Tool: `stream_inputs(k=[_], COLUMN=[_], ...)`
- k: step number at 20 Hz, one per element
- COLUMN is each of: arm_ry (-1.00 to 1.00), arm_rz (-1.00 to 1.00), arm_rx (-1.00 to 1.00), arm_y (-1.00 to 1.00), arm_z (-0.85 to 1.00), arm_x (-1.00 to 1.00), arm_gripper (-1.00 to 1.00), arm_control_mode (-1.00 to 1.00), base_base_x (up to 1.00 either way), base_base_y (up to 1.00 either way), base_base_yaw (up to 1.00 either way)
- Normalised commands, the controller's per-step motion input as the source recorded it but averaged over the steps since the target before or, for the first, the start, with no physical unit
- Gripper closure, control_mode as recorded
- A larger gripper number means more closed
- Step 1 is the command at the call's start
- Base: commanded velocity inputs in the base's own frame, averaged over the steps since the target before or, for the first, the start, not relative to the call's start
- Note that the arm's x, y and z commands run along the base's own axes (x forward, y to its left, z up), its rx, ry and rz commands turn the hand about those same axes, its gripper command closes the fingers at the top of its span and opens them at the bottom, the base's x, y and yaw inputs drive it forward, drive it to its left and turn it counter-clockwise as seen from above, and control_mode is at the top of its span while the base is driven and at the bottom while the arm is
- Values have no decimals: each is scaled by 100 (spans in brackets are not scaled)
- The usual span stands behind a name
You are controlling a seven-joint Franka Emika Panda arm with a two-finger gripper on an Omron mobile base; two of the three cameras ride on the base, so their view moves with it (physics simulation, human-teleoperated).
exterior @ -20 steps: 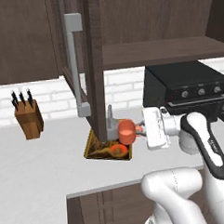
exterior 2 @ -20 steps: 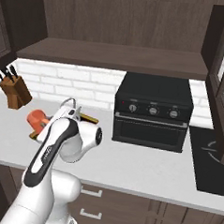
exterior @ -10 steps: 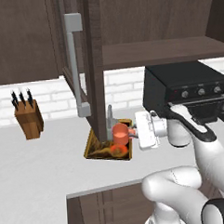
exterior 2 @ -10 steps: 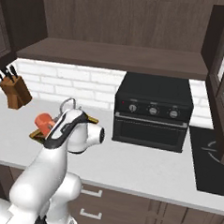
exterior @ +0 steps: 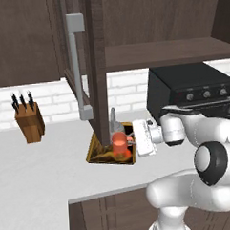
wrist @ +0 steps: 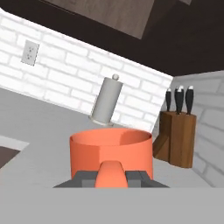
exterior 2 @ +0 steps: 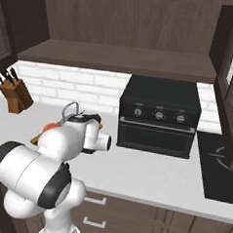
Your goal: Pick the kettle from the counter and place it on the tray. Then pick the mug from the cabinet and place it on the tray. Then close the cabinet doors.
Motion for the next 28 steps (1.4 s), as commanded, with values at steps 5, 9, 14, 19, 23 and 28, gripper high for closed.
stream_inputs(k=[5,9,14,19,23,28], arm_ry=[0,0,1,6,6,6], arm_rz=[2,1,0,0,0,0], arm_rx=[0,0,0,0,0,-1], arm_y=[0,0,13,16,11,0], arm_z=[-32,-32,-39,-21,-16,-21], arm_x=[30,25,20,14,17,1], arm_gripper=[100,100,100,100,100,100], arm_control_mode=[-100,-100,-100,-100,-100,-100], base_base_x=[0,0,0,0,0,0], base_base_y=[0,0,0,0,0,0], base_base_yaw=[0,0,0,0,0,0])
